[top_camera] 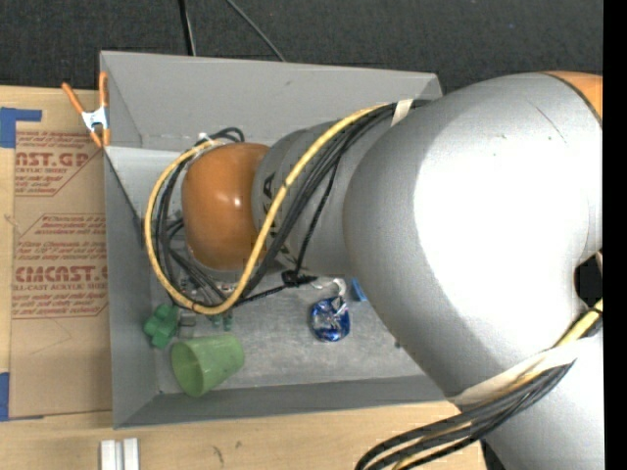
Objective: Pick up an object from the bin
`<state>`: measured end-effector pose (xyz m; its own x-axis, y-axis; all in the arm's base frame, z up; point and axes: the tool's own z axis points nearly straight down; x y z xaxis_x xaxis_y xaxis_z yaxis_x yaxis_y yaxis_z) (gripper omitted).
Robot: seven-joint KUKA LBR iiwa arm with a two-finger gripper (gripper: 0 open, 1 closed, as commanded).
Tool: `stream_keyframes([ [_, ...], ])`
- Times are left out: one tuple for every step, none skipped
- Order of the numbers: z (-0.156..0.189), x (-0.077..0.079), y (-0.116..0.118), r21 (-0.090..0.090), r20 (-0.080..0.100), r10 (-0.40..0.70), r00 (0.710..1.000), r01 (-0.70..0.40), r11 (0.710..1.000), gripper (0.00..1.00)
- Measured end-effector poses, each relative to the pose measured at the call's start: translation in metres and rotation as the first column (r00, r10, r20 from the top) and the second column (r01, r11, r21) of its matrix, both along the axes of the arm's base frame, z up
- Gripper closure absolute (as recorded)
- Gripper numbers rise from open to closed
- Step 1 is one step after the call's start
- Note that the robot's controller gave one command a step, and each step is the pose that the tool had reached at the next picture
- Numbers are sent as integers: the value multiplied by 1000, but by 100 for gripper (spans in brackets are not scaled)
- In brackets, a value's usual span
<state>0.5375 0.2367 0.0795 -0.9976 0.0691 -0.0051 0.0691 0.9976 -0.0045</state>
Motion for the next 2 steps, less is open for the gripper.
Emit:
stream_keyframes([
  [10,-11,6,3,17,1,1000,-1,1000,100],
  [95,-14,10,9,3,2,1000,-2,1000,100],
])
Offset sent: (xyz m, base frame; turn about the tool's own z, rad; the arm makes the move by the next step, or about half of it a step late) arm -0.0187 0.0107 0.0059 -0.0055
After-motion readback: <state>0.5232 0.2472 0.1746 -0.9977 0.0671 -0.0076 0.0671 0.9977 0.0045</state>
